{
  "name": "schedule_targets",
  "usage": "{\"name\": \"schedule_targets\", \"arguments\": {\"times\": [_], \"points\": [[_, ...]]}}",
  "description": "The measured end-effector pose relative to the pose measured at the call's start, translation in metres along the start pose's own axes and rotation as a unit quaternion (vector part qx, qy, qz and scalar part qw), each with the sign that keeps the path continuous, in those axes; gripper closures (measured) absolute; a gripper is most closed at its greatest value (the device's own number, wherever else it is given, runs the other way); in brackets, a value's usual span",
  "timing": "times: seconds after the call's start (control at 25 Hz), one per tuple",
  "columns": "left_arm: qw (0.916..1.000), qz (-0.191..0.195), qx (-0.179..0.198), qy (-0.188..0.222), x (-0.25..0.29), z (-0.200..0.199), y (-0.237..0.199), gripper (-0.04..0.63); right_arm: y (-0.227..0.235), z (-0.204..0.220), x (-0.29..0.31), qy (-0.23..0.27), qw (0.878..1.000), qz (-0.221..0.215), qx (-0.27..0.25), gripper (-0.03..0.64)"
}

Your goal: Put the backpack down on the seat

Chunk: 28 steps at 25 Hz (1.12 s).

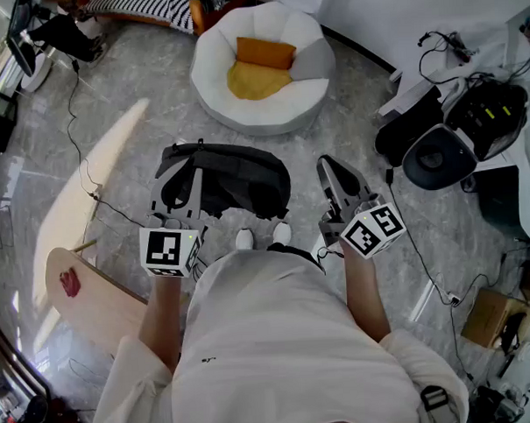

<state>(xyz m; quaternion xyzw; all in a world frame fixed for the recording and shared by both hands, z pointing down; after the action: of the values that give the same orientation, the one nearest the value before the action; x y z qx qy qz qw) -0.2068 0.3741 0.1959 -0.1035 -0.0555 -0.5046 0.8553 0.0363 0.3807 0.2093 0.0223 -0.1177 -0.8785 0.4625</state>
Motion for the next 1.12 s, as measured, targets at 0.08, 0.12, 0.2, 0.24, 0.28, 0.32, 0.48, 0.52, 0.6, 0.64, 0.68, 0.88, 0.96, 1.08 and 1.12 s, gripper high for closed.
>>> {"name": "schedule_targets", "arguments": {"times": [0.08, 0.12, 0.2, 0.24, 0.28, 0.32, 0.48, 0.52, 0.6, 0.64, 0.68, 0.88, 0.96, 1.08, 1.12], "points": [[1.0000, 0.006, -0.002, -0.003, 0.003, 0.000, 0.004, 0.551, -0.002, -0.002, -0.003, 0.000, 1.000, 0.000, -0.004, 0.594], [1.0000, 0.008, -0.004, -0.003, 0.005, 0.001, 0.006, 0.551, -0.003, -0.002, -0.005, -0.001, 1.000, 0.000, -0.006, 0.594], [0.9999, 0.011, -0.007, -0.002, 0.008, 0.001, 0.009, 0.551, -0.001, -0.001, -0.009, -0.003, 1.000, 0.005, -0.009, 0.594], [0.9999, 0.012, -0.009, -0.001, 0.010, 0.001, 0.009, 0.551, 0.001, 0.000, -0.011, -0.006, 1.000, 0.008, -0.013, 0.594], [0.9998, 0.012, -0.013, 0.000, 0.012, 0.001, 0.009, 0.551, 0.002, 0.001, -0.011, -0.008, 1.000, 0.012, -0.020, 0.594], [0.9998, 0.012, -0.017, 0.001, 0.015, 0.001, 0.007, 0.551, 0.004, 0.002, -0.011, -0.012, 0.999, 0.015, -0.028, 0.594], [0.9994, 0.004, -0.033, 0.001, 0.023, 0.006, 0.000, 0.551, 0.011, 0.001, -0.007, -0.019, 0.998, 0.018, -0.061, 0.594], [0.9994, 0.002, -0.036, 0.000, 0.025, 0.006, 0.000, 0.551, 0.013, 0.000, -0.007, -0.018, 0.998, 0.018, -0.064, 0.594], [0.9992, -0.001, -0.039, 0.000, 0.028, 0.007, 0.001, 0.551, 0.017, -0.003, -0.008, -0.013, 0.998, 0.018, -0.061, 0.594], [0.9992, -0.002, -0.041, 0.000, 0.030, 0.007, 0.001, 0.551, 0.020, -0.004, -0.009, -0.010, 0.998, 0.018, -0.056, 0.593], [0.9991, -0.003, -0.043, 0.001, 0.032, 0.007, 0.000, 0.551, 0.023, -0.004, -0.009, -0.007, 0.998, 0.019, -0.052, 0.592], [0.9989, -0.007, -0.047, 0.005, 0.042, 0.006, 0.004, 0.551, 0.036, -0.001, -0.013, -0.009, 0.999, 0.015, -0.045, 0.594], [0.9989, -0.009, -0.045, 0.005, 0.047, 0.006, 0.007, 0.551, 0.042, 0.000, -0.013, -0.010, 0.999, 0.012, -0.042, 0.594], [0.9989, -0.014, -0.045, 0.005, 0.053, 0.005, 0.012, 0.551, 0.049, 0.000, -0.014, -0.011, 0.999, 0.008, -0.039, 0.594], [0.9989, -0.016, -0.044, 0.006, 0.054, 0.004, 0.013, 0.551, 0.052, 0.000, -0.015, -0.011, 0.999, 0.006, -0.038, 0.594]]}}
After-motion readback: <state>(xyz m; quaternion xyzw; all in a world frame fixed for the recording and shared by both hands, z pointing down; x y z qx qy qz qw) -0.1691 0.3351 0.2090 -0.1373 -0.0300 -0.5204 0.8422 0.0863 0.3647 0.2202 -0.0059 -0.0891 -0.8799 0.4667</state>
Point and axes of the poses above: the fingertips, and each gripper's own axes: x forward along the fingers, y to its right, z out of its underside, the point moved 1 cm from there along -x, backward along the fingers, and after that the axes turned 11 degrees about -x, right-handed, at the moved point
